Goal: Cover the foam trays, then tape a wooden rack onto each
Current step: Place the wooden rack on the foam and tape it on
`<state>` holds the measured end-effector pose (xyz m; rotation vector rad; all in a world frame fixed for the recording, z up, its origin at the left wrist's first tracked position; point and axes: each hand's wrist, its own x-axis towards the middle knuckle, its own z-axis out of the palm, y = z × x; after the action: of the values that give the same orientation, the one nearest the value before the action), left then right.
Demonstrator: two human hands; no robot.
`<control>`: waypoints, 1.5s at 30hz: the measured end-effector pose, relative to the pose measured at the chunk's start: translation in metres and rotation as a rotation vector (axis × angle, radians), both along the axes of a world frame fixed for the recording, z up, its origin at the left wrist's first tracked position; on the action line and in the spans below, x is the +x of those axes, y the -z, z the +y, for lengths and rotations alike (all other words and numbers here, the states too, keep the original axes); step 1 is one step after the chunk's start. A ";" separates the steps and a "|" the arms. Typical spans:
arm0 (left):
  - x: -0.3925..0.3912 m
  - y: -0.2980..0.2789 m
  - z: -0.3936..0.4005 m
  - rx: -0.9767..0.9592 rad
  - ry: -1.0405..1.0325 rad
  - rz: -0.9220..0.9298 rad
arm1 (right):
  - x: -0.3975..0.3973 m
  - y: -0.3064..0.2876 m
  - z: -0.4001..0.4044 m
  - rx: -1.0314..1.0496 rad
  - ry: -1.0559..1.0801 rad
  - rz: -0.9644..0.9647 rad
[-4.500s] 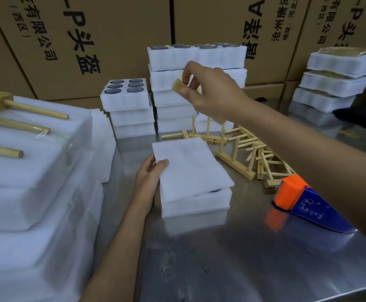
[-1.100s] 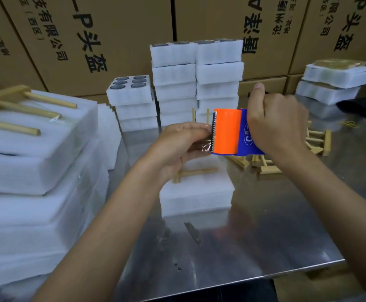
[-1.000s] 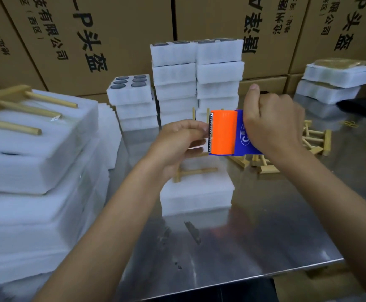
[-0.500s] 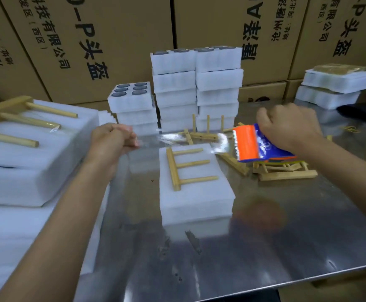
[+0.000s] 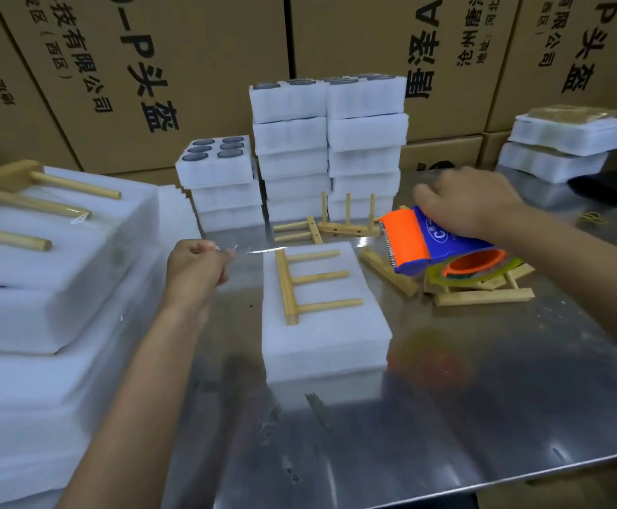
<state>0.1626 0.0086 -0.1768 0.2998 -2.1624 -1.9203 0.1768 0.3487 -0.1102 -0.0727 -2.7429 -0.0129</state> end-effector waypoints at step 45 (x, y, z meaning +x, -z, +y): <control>-0.027 0.023 0.109 -1.358 0.475 -0.051 | -0.033 0.033 0.014 0.021 -0.098 -0.298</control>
<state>0.1355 0.1173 -0.2002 -0.4444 -3.1219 -0.1790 0.1442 0.3624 -0.1433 0.0755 -3.0397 -0.0280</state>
